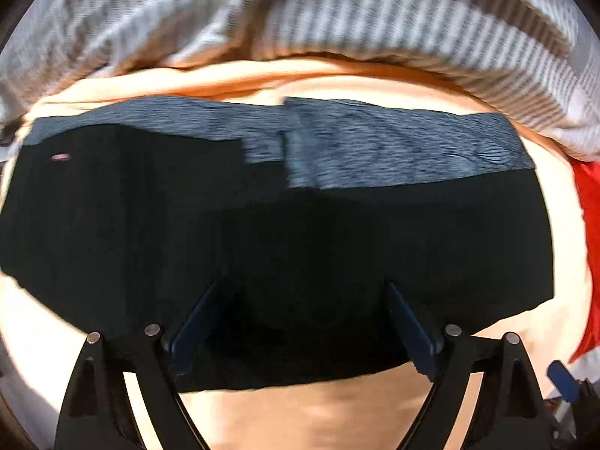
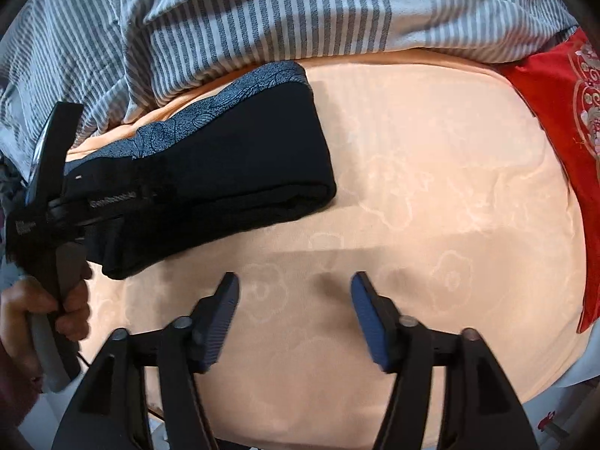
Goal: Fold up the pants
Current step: 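Press and smooth the folded trousers with the left gripper, then move the left gripper to the leg end of the folded black strip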
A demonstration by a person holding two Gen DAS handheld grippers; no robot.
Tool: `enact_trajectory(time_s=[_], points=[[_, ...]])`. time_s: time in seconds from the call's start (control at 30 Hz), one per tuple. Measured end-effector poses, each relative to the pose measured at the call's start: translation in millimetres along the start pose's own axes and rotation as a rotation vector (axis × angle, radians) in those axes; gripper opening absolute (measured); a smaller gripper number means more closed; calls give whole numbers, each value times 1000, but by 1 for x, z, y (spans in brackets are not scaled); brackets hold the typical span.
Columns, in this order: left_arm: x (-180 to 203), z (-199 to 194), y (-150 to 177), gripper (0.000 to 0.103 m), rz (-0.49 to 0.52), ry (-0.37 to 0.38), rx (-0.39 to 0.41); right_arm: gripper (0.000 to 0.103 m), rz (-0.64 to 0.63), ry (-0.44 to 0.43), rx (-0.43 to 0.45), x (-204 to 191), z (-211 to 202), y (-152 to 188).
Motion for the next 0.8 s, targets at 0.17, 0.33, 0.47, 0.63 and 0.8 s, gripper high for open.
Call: enact_trajectory(time_s=[0.17,0.33,0.47,0.63,0.8], points=[[-11,-24,16,90,2,-47,16,70,-5,-18,-14,-1,-4,0],[-30,-46,33,90,-65,-57,31,76,-72,-34,-15,-19,-9,-5],[-43,-57,46,90,-82,-84,46,77,-148,-48,-27,-40,-8,-7],[-65,-62,56,90,-130,-88,51,77,-195,-53,-54,-60,-2,-6],[-88,-59,63,90,-161,-77,53,77,-236,-43,-60,-83,1,-7]])
Point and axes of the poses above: each gripper's, at about its wrist camera, not at the fingertips, and z roughly the way its jaws point, x to its right, y to its underside, the point moved 4 cm from there along z, roughly the way its jaws point, and after that the axes turned 5 degrees about -x, right-handed, at the moved point
